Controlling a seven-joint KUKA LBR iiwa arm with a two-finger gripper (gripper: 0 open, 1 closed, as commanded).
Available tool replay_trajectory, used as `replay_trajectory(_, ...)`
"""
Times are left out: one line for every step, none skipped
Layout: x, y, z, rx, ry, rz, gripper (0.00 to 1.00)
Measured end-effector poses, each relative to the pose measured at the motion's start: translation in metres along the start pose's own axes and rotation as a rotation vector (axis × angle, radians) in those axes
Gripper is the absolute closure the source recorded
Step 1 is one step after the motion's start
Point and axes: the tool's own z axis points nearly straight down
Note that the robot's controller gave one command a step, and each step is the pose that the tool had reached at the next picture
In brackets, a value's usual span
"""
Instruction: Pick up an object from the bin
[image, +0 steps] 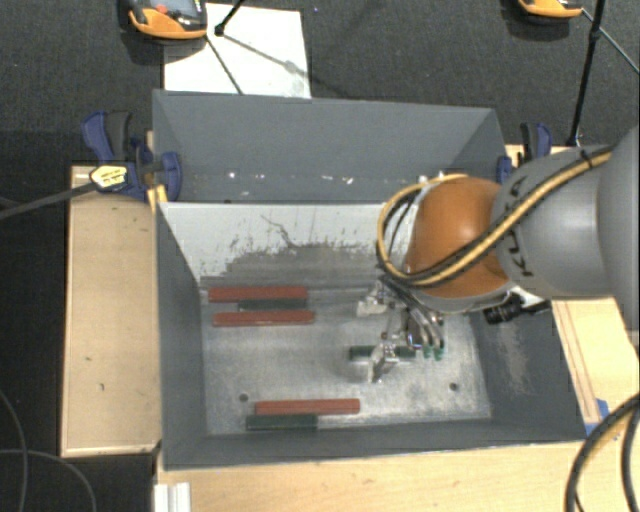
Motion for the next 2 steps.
replay_trajectory(-0.0389, -0.0332, 0.0184, -0.005, -0.012, -0.191, 1.0)
replay_trajectory(-0.0389, -0.0332, 0.0184, -0.005, -0.012, -0.189, 1.0)
